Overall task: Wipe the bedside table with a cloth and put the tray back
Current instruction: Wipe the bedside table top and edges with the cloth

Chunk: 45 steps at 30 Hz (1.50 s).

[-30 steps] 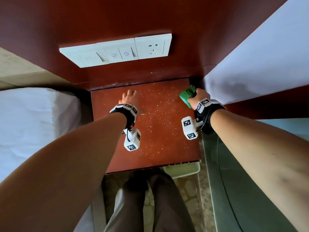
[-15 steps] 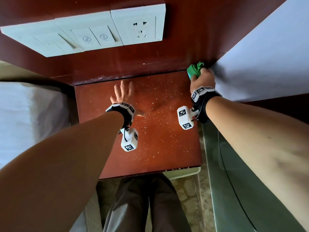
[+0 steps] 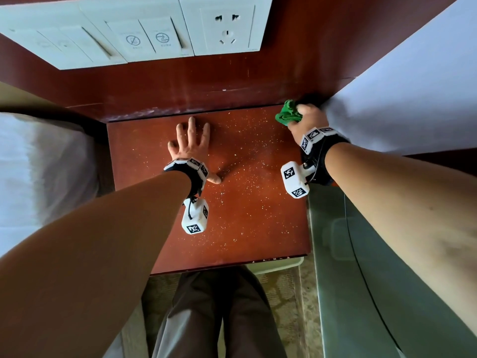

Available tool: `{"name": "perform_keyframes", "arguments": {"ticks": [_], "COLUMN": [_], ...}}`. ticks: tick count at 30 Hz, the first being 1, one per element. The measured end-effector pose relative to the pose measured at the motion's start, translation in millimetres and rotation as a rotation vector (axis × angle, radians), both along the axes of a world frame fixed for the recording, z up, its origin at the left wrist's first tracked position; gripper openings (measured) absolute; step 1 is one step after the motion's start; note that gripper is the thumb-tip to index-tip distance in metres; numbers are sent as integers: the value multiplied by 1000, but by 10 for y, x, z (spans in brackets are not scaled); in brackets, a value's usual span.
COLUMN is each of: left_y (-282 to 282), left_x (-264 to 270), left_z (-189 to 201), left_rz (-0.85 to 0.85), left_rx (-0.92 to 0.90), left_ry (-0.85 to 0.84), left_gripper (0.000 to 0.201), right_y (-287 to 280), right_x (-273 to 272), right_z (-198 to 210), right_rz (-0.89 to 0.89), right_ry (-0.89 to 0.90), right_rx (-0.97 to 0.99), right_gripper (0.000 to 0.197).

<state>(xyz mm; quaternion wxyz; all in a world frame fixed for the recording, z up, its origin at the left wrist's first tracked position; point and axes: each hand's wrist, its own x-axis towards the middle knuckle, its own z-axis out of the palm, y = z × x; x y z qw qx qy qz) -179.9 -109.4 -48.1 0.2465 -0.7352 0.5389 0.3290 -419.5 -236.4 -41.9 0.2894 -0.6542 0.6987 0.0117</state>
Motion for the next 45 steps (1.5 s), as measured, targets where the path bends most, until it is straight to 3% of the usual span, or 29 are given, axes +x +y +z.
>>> {"name": "perform_keyframes", "arguments": {"ticks": [5, 12, 16, 20, 26, 31, 39, 45], "left_y": [12, 18, 17, 9, 3, 14, 18, 17], "left_x": [9, 23, 25, 37, 39, 35, 30, 23], "left_z": [27, -4, -10, -43, -54, -44, -40, -42], "left_rz": [-12, -13, -11, -14, -20, -16, -6, -3], "left_rx": [-15, -34, -38, -34, -16, -24, -30, -40], "left_ry": [-5, -19, -7, -17, -19, -7, -1, -7], "left_gripper": [157, 159, 160, 160, 160, 160, 159, 160], "right_y": [292, 742, 645, 362, 25, 62, 346, 606], "right_x": [-37, -69, -45, -20, 160, 385, 349, 177], "right_z": [96, 105, 105, 88, -38, -55, -29, -65], "right_rz": [114, 303, 116, -203, -299, -163, 270, 448], "right_ry": [42, 50, 6, -97, -8, 47, 32, -32], "right_rx": [116, 171, 140, -47, -75, -78, -69, 83], "right_gripper": [48, 41, 24, 26, 33, 27, 13, 28]}}
